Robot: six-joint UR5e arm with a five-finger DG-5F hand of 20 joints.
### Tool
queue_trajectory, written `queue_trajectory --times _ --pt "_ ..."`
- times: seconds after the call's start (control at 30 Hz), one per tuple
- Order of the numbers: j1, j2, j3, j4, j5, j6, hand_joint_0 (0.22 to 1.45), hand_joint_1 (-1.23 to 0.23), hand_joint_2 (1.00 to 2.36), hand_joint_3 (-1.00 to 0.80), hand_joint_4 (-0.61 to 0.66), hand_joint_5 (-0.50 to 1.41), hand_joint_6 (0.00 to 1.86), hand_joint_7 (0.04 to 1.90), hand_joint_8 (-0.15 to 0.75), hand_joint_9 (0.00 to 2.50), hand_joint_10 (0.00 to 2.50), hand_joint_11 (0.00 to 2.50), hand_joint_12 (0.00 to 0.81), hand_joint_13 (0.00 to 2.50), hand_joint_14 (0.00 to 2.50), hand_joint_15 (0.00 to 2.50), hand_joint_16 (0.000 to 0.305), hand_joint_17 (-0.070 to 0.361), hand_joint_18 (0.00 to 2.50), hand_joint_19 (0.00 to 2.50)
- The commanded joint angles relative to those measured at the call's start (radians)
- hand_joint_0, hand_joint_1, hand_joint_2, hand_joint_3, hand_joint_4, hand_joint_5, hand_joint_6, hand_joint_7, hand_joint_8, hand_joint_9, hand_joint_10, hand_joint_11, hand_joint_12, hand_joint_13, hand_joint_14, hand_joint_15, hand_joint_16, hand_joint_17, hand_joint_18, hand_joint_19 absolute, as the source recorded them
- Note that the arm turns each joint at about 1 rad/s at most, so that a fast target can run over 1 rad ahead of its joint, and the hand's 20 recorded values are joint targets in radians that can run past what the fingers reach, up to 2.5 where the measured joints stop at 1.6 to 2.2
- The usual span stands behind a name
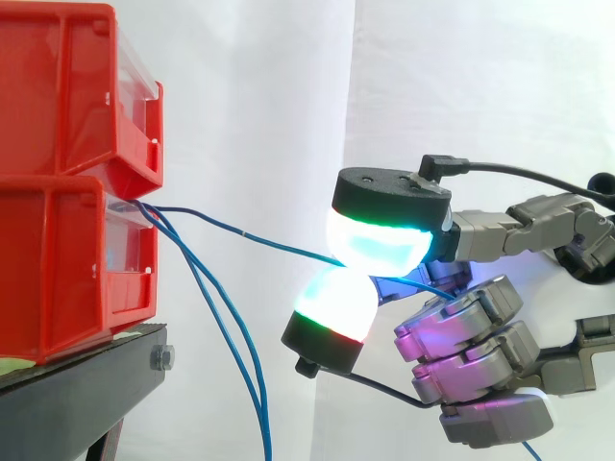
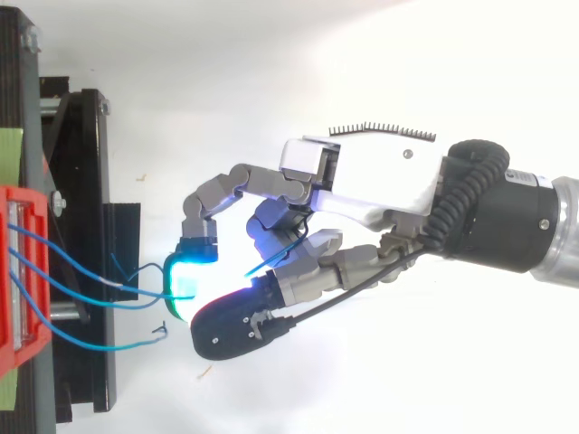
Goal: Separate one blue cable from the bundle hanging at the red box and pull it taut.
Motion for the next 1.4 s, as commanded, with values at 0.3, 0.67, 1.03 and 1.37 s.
queue_trajectory --times 0.3,0.67,1.03,1.37 --pt "0.000 0.000 -0.001 0.000 0.000 0.000 0.73 -0.77 1.02 -0.21 0.07 -0.20 0.86 1.09 0.335 0.96 1.52 1.54 0.391 0.88 1.94 1.58 0.041 0.092 1.26 1.41" --pt "0.000 0.000 -0.001 0.000 0.000 0.000 0.73 -0.77 1.02 -0.21 0.06 -0.20 0.86 1.09 0.330 0.96 1.51 1.55 0.395 0.88 1.95 1.57 0.041 0.093 1.26 1.41" --pt "0.000 0.000 0.000 0.000 0.000 0.000 0.73 -0.77 1.02 -0.22 0.07 -0.20 0.86 1.09 0.336 0.96 1.51 1.54 0.392 0.88 1.94 1.59 0.041 0.091 1.25 1.41" --pt "0.000 0.000 0.000 0.000 0.000 0.000 0.73 -0.77 1.02 -0.21 0.07 -0.20 0.86 1.09 0.331 0.96 1.50 1.54 0.391 0.88 1.94 1.59 0.041 0.093 1.25 1.41"
